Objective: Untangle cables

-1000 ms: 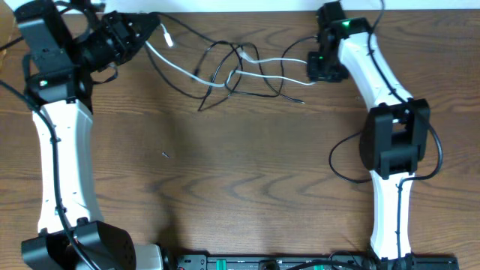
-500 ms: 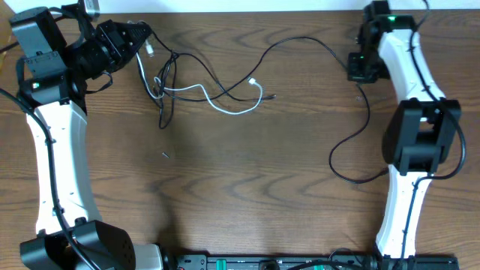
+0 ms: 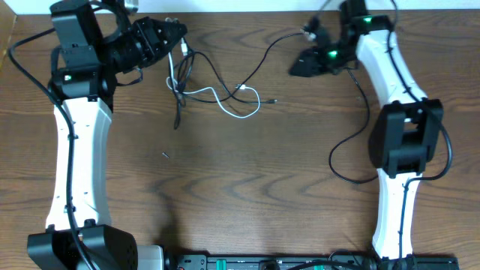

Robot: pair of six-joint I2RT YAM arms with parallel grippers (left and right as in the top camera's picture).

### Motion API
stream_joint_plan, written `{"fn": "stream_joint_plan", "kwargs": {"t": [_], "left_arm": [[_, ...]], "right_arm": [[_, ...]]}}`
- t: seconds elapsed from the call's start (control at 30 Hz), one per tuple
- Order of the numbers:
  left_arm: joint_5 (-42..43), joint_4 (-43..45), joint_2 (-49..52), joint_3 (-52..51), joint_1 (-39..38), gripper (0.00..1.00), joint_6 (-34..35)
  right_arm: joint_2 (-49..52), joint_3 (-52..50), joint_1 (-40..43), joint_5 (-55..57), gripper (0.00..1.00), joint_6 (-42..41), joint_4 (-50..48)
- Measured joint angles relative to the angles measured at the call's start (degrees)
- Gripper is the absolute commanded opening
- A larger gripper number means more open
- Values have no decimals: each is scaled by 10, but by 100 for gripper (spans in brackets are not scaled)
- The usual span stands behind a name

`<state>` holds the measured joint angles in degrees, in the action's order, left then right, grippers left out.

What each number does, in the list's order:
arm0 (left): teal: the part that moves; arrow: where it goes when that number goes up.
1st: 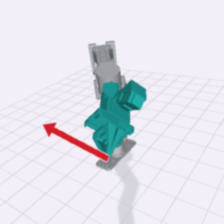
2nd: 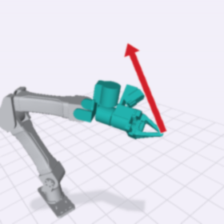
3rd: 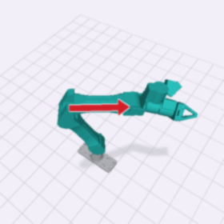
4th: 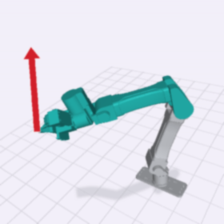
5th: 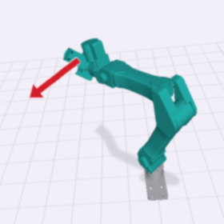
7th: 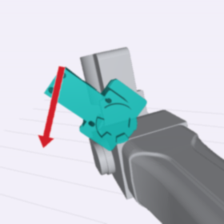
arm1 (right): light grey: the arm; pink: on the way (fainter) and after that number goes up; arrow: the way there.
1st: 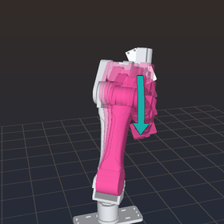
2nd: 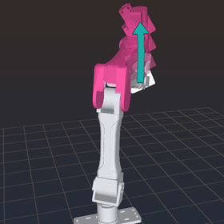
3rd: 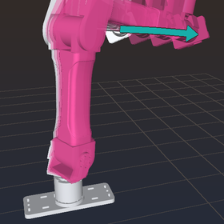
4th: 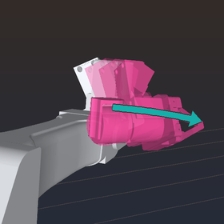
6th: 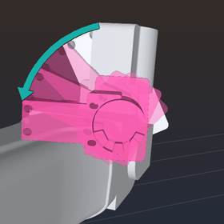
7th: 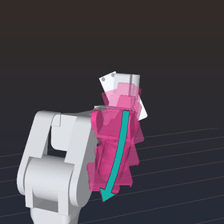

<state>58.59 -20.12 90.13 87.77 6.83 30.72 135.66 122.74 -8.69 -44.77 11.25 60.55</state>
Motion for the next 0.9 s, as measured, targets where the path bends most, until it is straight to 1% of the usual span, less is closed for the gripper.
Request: {"fn": "stream_joint_plan", "kwargs": {"t": [0.1, 0.23, 0.3, 0.4, 0.47, 0.53, 0.6, 0.73, 0.9], "left_arm": [[0, 32, 0, 0, -10, 8, 28], [0, 58, 0, 0, -19, 8, 52], [0, 58, 0, 0, -22, 8, 57], [0, 57, 0, 0, -26, 8, 59], [0, 57, 0, 0, -26, 8, 59], [-3, 54, 0, 0, -26, 8, 59], [-9, 47, 0, 0, -26, 8, 57], [-22, 35, 0, 0, -32, 8, 56], [-35, 35, 0, 0, -50, 8, 55]], "right_arm": [[-11, 0, -31, -46, 51, -28, -47], [-22, 0, -73, -87, 53, -92, -117], [-23, 0, -89, -98, 56, -125, -152], [-23, 0, -114, -106, 65, -174, -205], [-23, 0, -127, -112, 69, -197, -228], [-23, 0, -141, -120, 72, -218, -245], [-23, 0, -153, -123, 72, -236, -253], [-23, 0, -178, -95, 71, -277, -257], [-23, 0, -219, 17, 69, -356, -258]]}}
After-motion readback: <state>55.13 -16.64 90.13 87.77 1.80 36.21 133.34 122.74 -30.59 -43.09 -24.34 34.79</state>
